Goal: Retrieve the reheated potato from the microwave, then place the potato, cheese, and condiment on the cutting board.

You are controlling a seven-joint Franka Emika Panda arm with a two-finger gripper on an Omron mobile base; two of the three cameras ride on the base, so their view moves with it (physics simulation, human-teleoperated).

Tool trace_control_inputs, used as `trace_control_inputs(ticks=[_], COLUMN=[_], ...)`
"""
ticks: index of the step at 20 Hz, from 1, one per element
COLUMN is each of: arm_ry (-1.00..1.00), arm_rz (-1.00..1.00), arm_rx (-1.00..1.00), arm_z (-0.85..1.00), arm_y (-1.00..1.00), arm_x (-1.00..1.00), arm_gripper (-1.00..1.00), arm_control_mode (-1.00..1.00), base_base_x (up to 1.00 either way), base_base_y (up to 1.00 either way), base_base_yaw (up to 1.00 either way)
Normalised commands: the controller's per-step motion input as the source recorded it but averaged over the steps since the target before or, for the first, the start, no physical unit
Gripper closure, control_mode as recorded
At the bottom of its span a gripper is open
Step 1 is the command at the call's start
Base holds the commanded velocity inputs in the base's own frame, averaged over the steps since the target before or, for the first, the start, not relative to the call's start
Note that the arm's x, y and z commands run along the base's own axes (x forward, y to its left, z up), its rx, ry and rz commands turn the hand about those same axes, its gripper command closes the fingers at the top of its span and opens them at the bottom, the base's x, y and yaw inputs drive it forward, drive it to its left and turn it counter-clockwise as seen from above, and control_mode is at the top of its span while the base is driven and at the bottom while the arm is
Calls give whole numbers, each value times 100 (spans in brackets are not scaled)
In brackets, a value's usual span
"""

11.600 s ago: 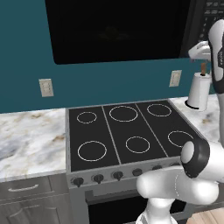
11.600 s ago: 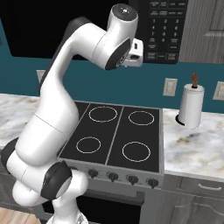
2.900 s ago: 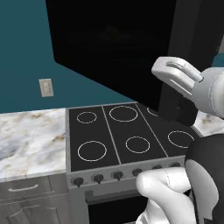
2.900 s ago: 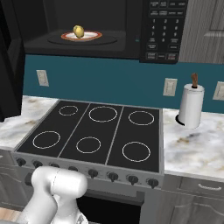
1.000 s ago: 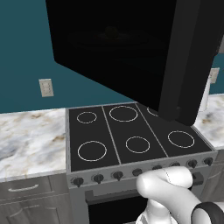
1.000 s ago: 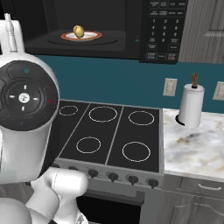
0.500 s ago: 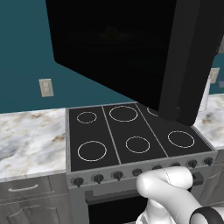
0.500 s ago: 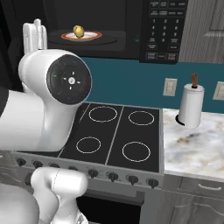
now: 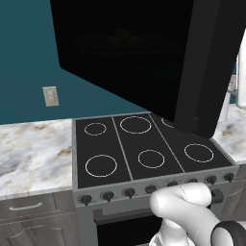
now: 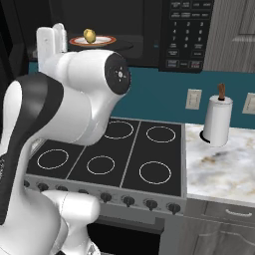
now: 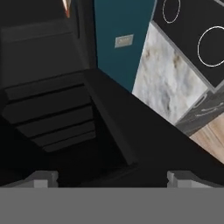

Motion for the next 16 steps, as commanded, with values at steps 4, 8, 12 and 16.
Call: trace_control_inputs(ticks=[4, 8, 12, 16], arm_ry=[14, 14, 7, 1], arm_rz=[11, 5, 4, 4], arm_rx=[2, 6, 5, 3], arm_z=[-4, -4, -8, -6], arm_y=[36, 39, 47, 48], arm_x=[35, 23, -1, -17], arm_gripper=[-100, -100, -100, -100], arm_control_mode=[-100, -100, -100, -100], base_base_x=[0, 0, 0, 0], base_base_y=[0, 0, 0, 0], base_base_yaw=[0, 0, 0, 0])
